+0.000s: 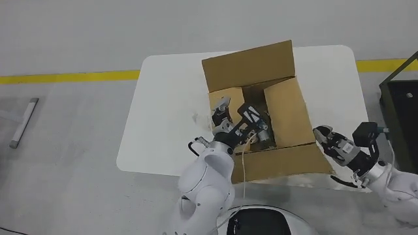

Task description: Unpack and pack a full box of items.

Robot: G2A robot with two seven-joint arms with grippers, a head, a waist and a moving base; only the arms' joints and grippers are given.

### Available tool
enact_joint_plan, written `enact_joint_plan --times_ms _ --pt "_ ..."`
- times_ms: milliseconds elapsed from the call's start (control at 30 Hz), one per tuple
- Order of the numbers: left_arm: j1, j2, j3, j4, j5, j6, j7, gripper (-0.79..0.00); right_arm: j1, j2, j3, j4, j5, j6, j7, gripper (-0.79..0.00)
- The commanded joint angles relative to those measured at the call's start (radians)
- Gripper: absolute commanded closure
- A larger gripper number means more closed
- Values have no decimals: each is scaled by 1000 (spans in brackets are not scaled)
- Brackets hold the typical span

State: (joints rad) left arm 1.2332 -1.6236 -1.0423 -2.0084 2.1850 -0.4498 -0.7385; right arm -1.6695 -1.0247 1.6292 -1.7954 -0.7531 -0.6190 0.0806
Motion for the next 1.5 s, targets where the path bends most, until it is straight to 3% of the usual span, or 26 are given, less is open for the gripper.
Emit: enact_joint_plan --times_ms 0,267,600,667,700,733,767,1133,1467 --pt "-4 0 3 7 1 -4 -9 -785 -4 -2 -21 -12 -21 -26 -12 0" --pt "-18 3 3 59 61 3 -47 -785 -12 -5 -74 -29 -72 -117 -45 0" --pt "-32 7 9 164 214 63 -87 -785 -21 -2 33 -81 -69 -73 -104 0" --pt "-30 8 11 173 227 73 -78 -539 -21 -2 53 -101 -61 -66 -108 0" --pt "-30 8 12 177 241 77 -76 -286 -21 -2 60 -110 -57 -64 -107 0" --pt "-30 9 13 180 256 81 -73 -92 -19 -2 65 -117 -53 -61 -105 0" --pt "-30 9 14 183 266 85 -69 0 -17 -2 67 -123 -50 -59 -100 0" --pt "-18 1 -18 136 169 129 -84 0 54 -4 36 -144 -45 -53 -61 0" --pt "-16 -21 -49 32 -113 168 -197 0 103 0 3 -126 -19 -117 30 0"
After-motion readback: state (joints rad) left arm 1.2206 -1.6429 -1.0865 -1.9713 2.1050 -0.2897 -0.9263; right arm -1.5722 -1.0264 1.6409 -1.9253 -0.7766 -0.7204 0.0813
